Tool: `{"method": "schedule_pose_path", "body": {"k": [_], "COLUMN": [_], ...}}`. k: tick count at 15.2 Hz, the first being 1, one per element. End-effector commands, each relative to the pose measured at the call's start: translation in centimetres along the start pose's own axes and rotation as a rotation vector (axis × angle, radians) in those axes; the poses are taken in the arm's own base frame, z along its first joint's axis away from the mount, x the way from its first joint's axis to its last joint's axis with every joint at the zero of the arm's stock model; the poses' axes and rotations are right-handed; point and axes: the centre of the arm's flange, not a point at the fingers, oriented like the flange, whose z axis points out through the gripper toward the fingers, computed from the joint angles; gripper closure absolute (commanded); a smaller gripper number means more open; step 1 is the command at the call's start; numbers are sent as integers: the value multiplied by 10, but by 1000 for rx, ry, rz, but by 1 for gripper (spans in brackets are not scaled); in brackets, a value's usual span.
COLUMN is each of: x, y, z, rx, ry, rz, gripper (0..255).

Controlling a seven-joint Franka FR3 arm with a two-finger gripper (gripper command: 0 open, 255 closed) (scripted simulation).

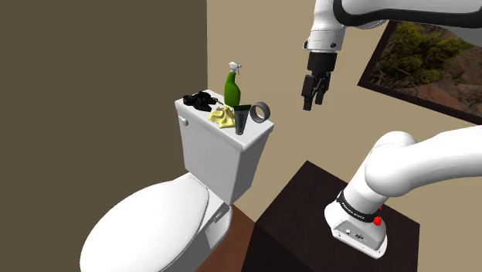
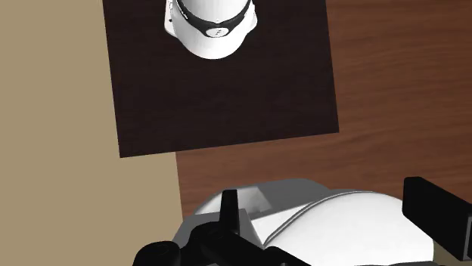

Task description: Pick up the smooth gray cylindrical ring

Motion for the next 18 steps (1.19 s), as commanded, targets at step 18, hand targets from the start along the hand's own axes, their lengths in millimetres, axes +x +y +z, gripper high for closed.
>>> {"method": "schedule_pose_path", "body": {"k": [18], "x": [173], "y": [106], "z": [52], "rx": [-29], "ry": [101], "rz": [-103], "gripper": [0]}}
